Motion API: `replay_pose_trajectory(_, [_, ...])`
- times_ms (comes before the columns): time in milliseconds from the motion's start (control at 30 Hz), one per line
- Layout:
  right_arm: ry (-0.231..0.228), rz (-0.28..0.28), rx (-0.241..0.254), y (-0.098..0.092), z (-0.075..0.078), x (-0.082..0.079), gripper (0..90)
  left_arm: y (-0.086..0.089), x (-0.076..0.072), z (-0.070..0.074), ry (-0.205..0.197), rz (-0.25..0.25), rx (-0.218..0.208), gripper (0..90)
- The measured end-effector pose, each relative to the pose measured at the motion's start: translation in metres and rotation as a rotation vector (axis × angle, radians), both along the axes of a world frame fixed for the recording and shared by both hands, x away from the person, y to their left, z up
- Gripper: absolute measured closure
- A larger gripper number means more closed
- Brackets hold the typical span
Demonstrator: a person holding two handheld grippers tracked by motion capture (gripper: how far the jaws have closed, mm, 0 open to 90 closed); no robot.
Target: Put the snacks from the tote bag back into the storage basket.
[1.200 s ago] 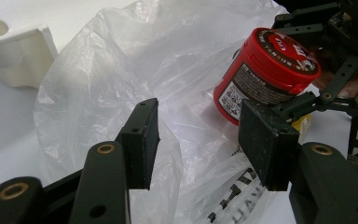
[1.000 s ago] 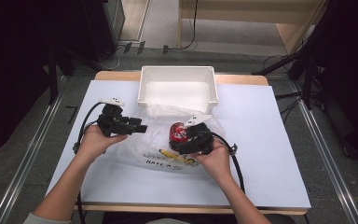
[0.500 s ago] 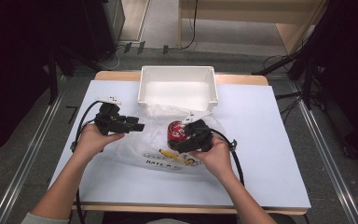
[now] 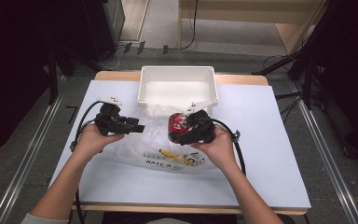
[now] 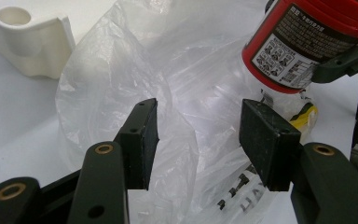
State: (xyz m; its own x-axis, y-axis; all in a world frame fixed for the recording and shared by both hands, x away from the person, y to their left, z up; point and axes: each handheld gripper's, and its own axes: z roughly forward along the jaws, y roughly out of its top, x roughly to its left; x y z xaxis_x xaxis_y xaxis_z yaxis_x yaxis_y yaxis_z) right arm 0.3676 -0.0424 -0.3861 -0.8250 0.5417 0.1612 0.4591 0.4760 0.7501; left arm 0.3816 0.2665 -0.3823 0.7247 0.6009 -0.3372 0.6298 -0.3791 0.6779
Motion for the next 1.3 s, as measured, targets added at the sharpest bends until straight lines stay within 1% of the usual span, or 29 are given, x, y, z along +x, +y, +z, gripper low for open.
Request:
replay_pose_trajectory(100, [-0.013,0.013,-0.014,0.002,0.005,0.006,26.2,0.0,0.0,0.0,-0.002,0.0,-0.001,48.4])
replay_pose_trajectory(233, [-0.014,0.023,-0.012,0.002,0.008,0.01,26.2,0.002,0.0,0.001,-0.002,0.003,-0.003,48.3])
replay_pose_trajectory(267, [-0.005,0.022,-0.012,0.002,0.009,0.011,26.2,0.002,0.0,0.001,-0.002,0.002,-0.003,48.3])
replay_pose_trajectory(300, [-0.004,0.028,-0.009,0.001,0.012,0.015,26.2,0.002,0.0,0.001,-0.001,0.004,-0.003,48.2])
replay_pose_trajectory(367, [-0.001,0.026,-0.006,0.0,0.013,0.016,26.2,0.003,0.0,0.001,0.0,0.006,-0.004,48.2])
replay_pose_trajectory(433, [0.001,0.036,-0.002,-0.002,0.016,0.021,26.2,0.003,0.0,0.001,-0.001,0.008,-0.004,48.1])
replay_pose_trajectory(633, [-0.006,0.053,-0.002,-0.004,0.024,0.029,26.2,0.003,0.0,0.001,-0.001,0.008,-0.007,47.8])
replay_pose_trajectory(733, [-0.01,0.064,-0.019,-0.004,0.031,0.036,26.2,0.002,0.0,0.001,0.001,0.003,-0.003,47.8])
replay_pose_trajectory(933, [-0.008,0.064,-0.021,-0.005,0.037,0.044,26.2,0.003,0.0,0.001,0.001,0.001,-0.003,47.6])
replay_pose_trajectory(1100, [-0.003,0.053,-0.006,-0.007,0.042,0.052,26.2,0.003,0.0,0.0,0.005,0.003,-0.006,47.5])
replay_pose_trajectory(1167, [-0.012,0.041,-0.014,-0.007,0.044,0.056,26.2,0.002,0.0,0.001,0.005,0.001,-0.006,47.4])
replay_pose_trajectory(1300, [-0.015,0.036,-0.015,-0.008,0.047,0.061,26.2,0.002,0.0,0.001,0.004,-0.002,-0.002,47.5])
